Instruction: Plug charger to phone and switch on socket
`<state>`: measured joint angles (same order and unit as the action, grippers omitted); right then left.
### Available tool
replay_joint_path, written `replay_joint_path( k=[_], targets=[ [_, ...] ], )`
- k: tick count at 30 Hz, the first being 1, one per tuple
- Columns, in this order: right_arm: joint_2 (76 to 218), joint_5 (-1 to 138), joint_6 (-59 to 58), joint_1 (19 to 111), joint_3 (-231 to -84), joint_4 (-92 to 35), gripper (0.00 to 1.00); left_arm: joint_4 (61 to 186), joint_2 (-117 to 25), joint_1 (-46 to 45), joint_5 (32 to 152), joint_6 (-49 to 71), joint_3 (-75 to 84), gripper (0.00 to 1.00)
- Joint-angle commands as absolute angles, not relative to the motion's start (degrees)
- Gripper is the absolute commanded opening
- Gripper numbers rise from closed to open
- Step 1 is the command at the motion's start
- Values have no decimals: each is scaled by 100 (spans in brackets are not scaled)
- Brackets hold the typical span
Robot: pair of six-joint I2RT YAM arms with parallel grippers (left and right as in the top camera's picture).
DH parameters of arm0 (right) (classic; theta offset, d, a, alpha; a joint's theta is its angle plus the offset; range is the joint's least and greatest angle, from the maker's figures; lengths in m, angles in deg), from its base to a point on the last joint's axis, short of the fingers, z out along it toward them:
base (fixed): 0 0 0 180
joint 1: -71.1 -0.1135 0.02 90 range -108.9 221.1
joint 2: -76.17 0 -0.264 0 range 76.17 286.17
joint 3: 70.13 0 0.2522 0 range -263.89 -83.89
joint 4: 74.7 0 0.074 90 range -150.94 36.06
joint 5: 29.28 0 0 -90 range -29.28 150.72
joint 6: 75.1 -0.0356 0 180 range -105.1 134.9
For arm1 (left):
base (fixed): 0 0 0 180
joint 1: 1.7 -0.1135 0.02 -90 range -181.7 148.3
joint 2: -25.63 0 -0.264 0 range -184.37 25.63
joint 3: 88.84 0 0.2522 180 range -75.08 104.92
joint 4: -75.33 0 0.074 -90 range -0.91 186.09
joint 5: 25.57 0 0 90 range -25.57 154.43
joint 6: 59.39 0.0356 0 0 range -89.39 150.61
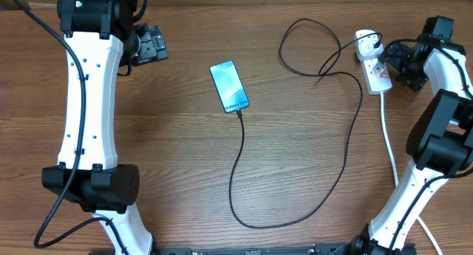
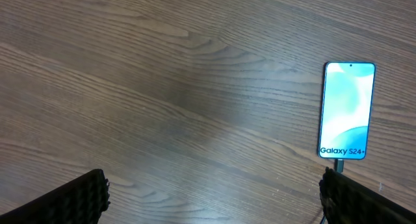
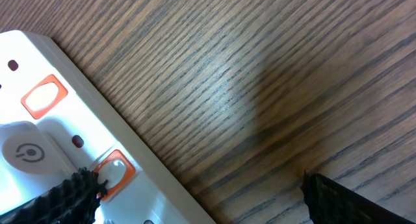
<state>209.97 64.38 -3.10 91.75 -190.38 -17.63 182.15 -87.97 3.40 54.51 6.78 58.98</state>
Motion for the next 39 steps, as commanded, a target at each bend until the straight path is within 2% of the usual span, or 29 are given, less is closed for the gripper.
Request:
replay_joint_path(
  k=[1,10,24,39],
  targets=[
    [21458,6342,-259,9138,-18995,-1709,100,18204,-8836,314,5395,616,5863,100],
    [21441,6342,-207,9151,-19056,-1667,100,18204,-8836,314,5395,616,5863,100],
    [21401,6324,-139,9212,-20064,-1094,100,18204,-8836,314,5395,619,5861,100],
    [21454,6344,-172,9229,-19926,-1184,100,18204,-8836,314,5395,616,5863,100]
  ],
)
